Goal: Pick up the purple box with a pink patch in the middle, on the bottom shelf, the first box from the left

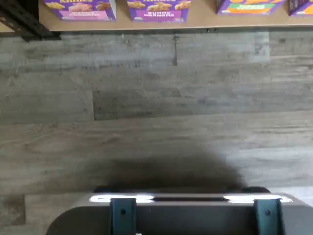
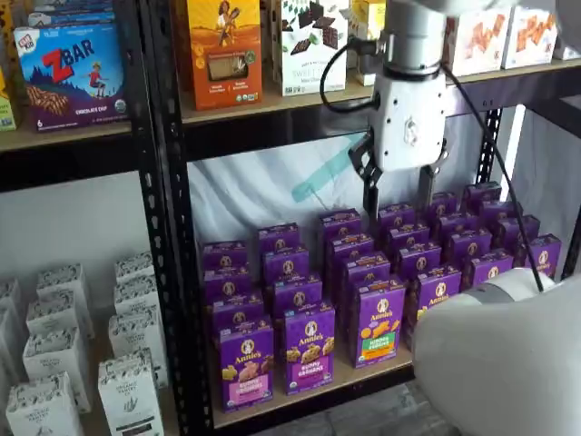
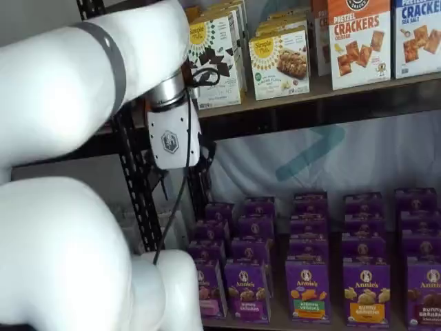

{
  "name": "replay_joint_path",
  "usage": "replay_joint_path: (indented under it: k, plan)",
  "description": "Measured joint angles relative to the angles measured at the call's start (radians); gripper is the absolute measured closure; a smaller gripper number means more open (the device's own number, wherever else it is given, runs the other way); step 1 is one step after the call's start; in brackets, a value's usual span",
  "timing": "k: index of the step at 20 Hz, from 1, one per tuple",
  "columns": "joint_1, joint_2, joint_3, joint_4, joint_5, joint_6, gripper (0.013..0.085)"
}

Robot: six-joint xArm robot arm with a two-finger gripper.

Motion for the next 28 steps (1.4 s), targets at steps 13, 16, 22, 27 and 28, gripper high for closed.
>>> replay_joint_path:
  k: [13, 16, 22, 27, 28]
  plan:
    - [0.03, 0.067, 0.201, -0.002, -0.293, 0.033, 0.013]
    - [0.021, 0.101, 0.238, 0.011, -0.373, 0.02, 0.013]
    - [0.029, 0.217, 0.268, -0.007, -0.486, 0.036, 0.013]
    - [0.041, 0.307, 0.291, 0.021, -0.589, 0.031, 0.013]
    - [0.042, 0.32, 0.296, 0.032, -0.611, 0.026, 0.013]
